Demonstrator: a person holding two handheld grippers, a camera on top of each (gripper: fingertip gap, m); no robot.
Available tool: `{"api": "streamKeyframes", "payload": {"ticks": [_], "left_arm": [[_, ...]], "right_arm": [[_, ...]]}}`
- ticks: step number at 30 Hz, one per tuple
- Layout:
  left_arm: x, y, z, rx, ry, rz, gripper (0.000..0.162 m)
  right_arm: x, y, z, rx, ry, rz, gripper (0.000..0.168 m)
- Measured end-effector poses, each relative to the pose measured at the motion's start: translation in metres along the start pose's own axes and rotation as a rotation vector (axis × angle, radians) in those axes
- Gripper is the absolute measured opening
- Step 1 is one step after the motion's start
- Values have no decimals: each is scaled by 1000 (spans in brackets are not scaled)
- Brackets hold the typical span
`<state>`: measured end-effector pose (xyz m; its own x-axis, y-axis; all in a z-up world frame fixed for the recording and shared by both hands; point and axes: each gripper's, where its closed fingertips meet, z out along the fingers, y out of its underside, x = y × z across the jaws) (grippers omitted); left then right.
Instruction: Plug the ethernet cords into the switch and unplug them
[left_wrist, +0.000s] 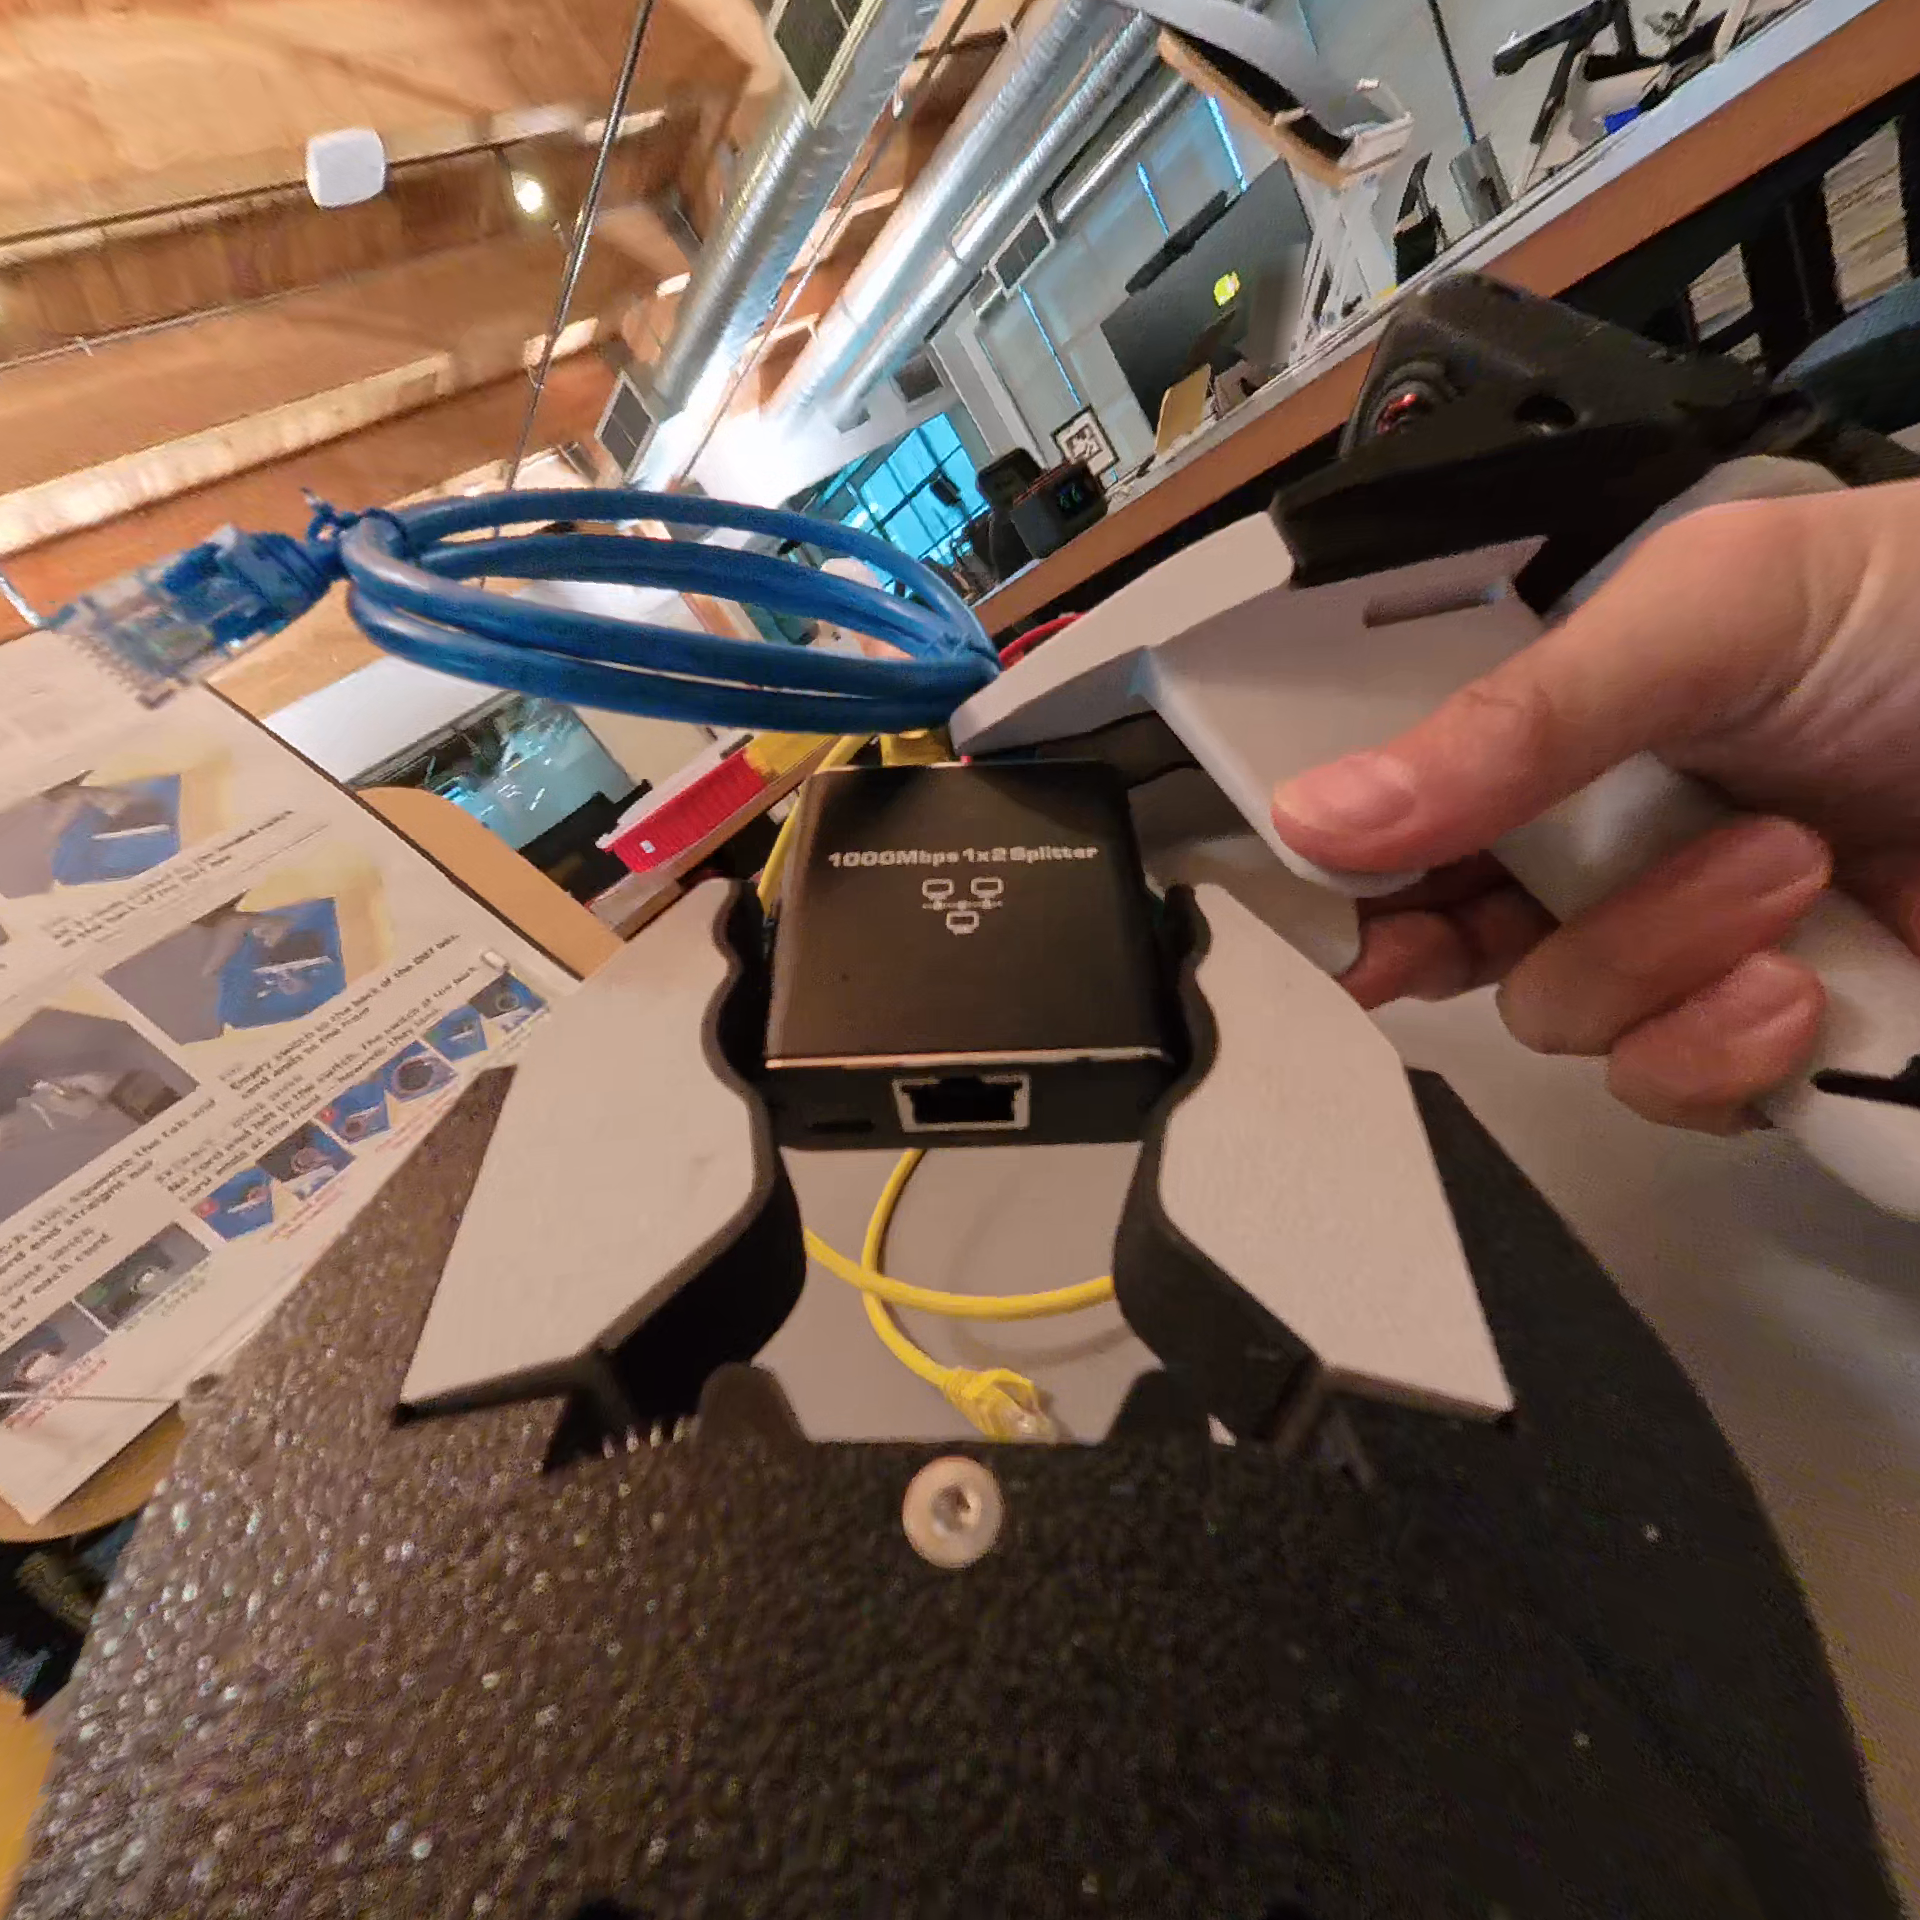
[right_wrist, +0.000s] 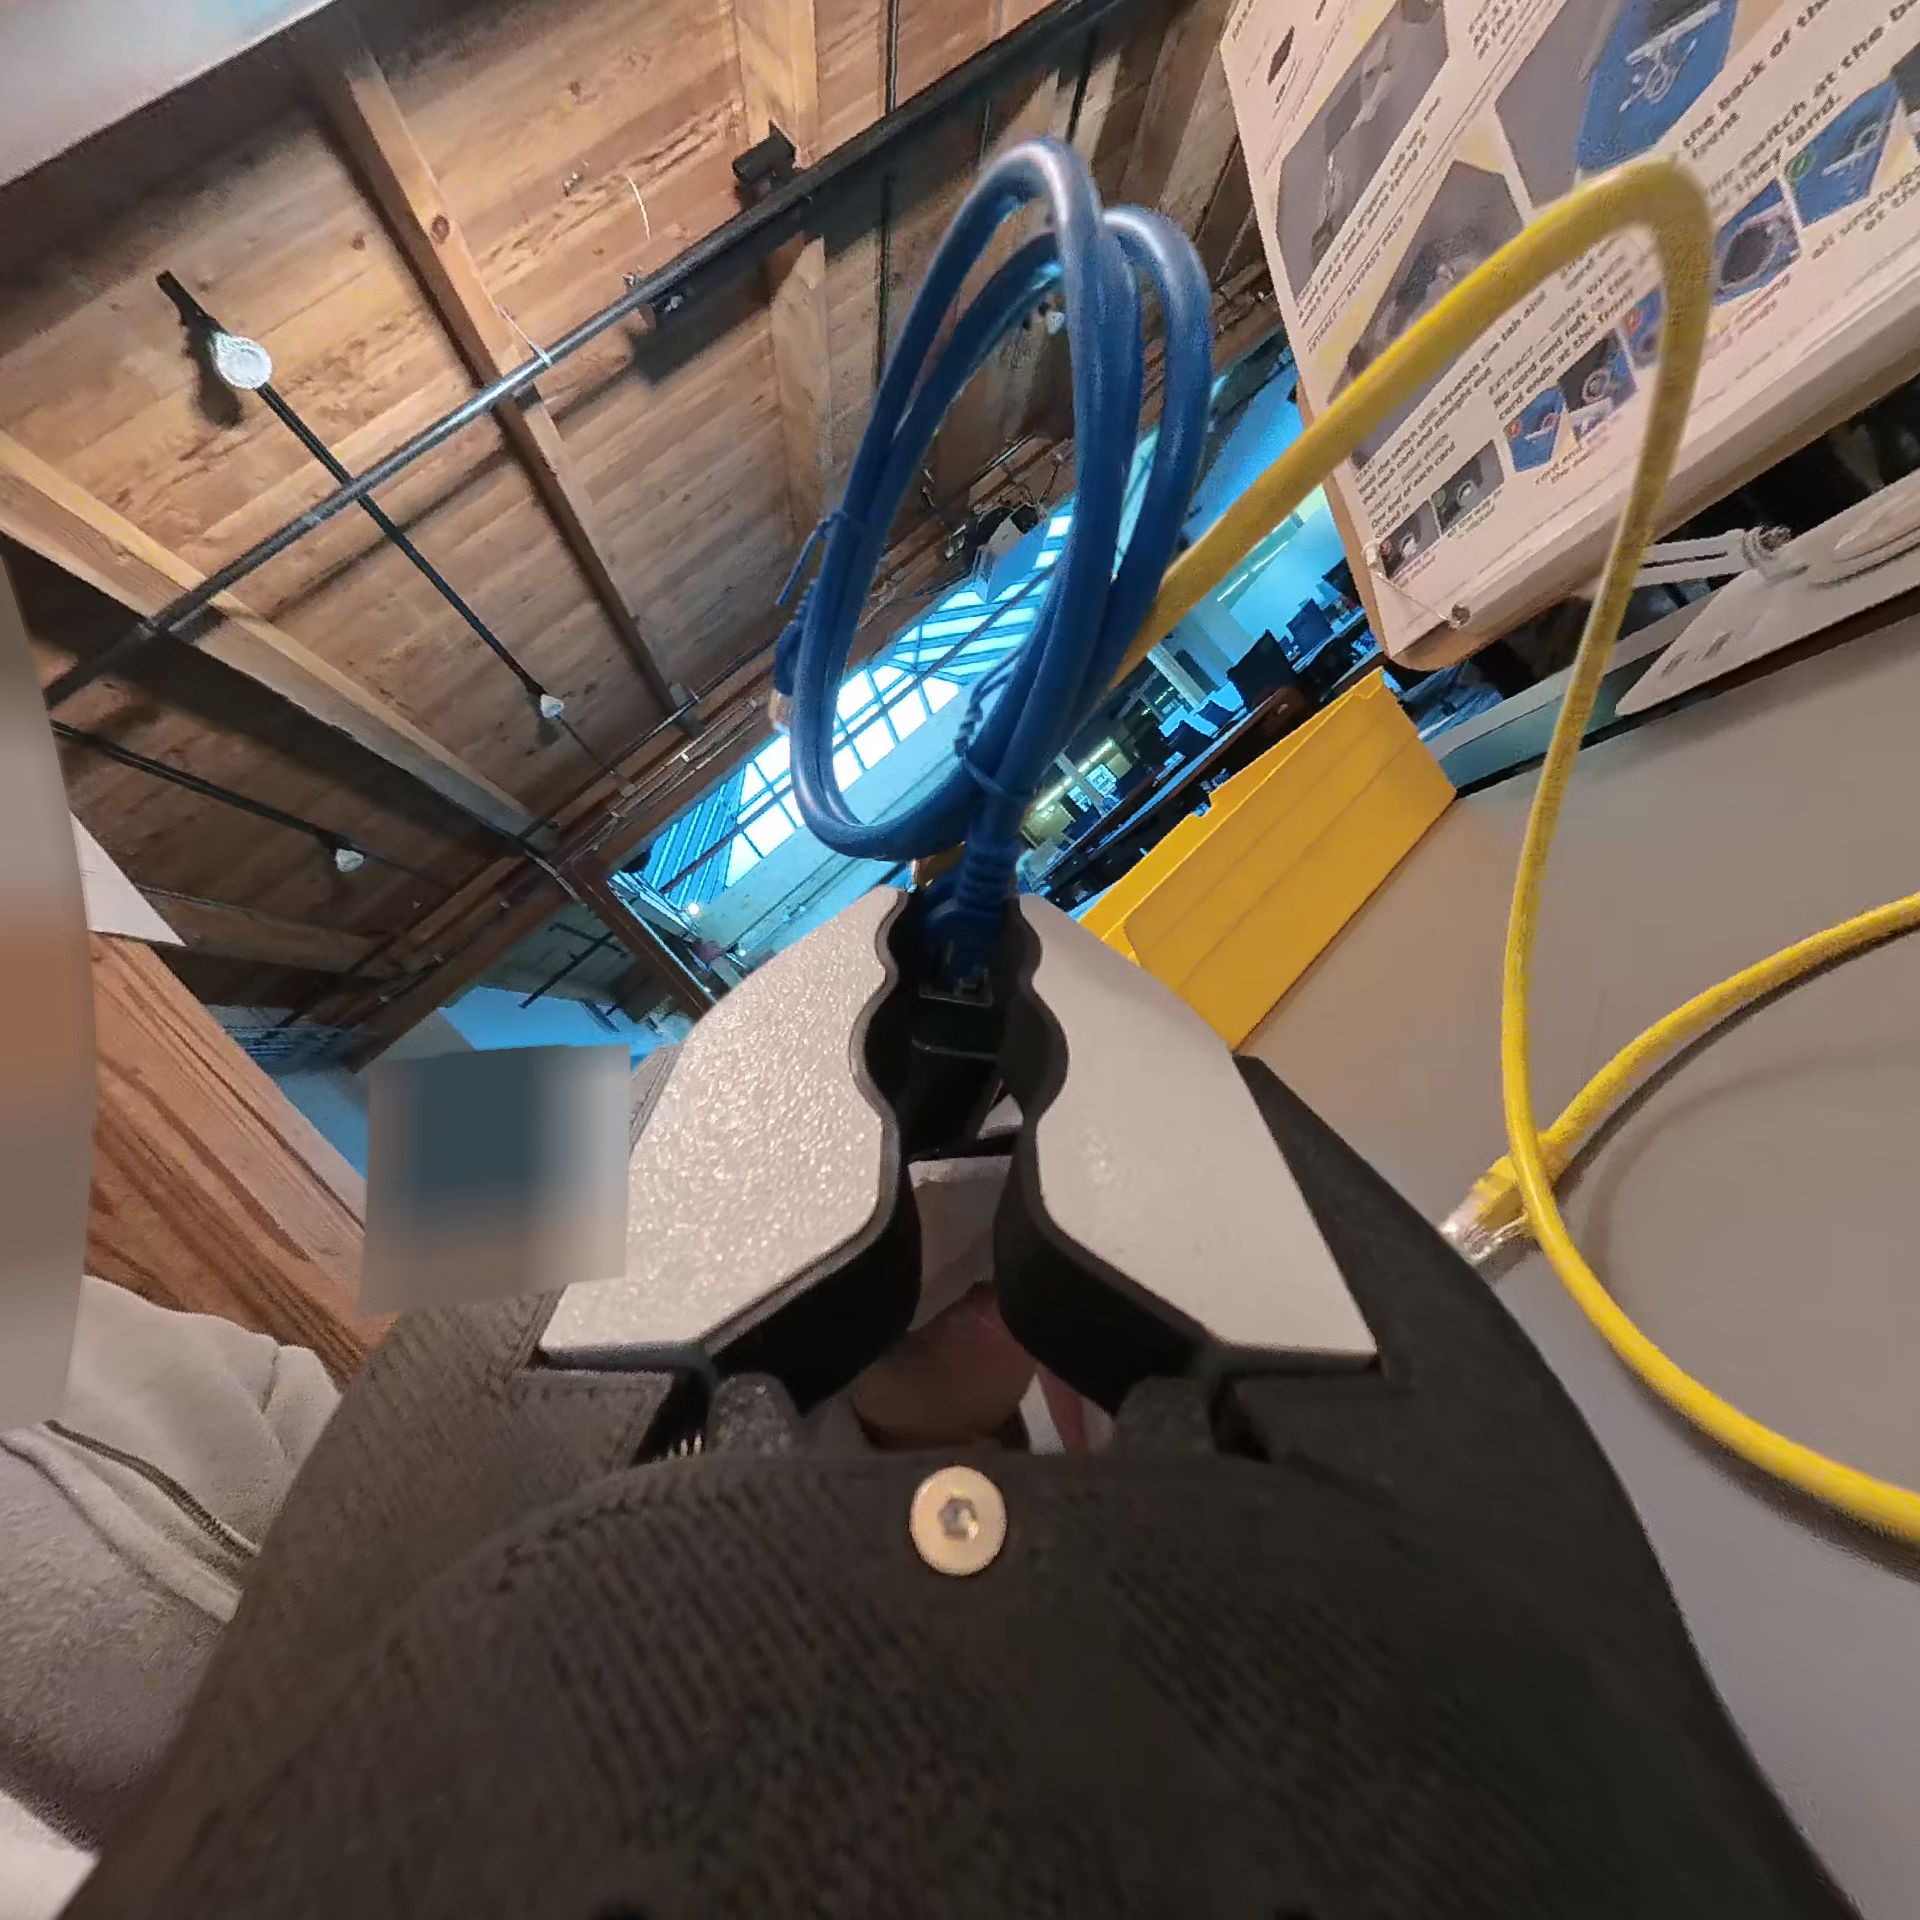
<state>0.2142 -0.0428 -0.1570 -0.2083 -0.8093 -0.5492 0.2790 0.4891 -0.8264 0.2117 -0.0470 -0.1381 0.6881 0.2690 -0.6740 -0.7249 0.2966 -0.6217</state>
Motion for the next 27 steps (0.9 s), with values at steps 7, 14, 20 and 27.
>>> {"api": "streamKeyframes", "payload": {"ticks": [7,14,20,27], "left_arm": [[-4,14,6,-79,-35,-53,74],[-6,22,8,-139,-44,-142,74],[-3,28,10,-178,-14,-255,75],[0,34,11,-194,23,-340,75]], "right_arm": [[5,-3,5,-62,36,-141,16],[7,-5,10,-135,71,-278,18],[12,-5,12,-166,114,-353,15],[14,-4,13,-228,164,-468,16]]}}
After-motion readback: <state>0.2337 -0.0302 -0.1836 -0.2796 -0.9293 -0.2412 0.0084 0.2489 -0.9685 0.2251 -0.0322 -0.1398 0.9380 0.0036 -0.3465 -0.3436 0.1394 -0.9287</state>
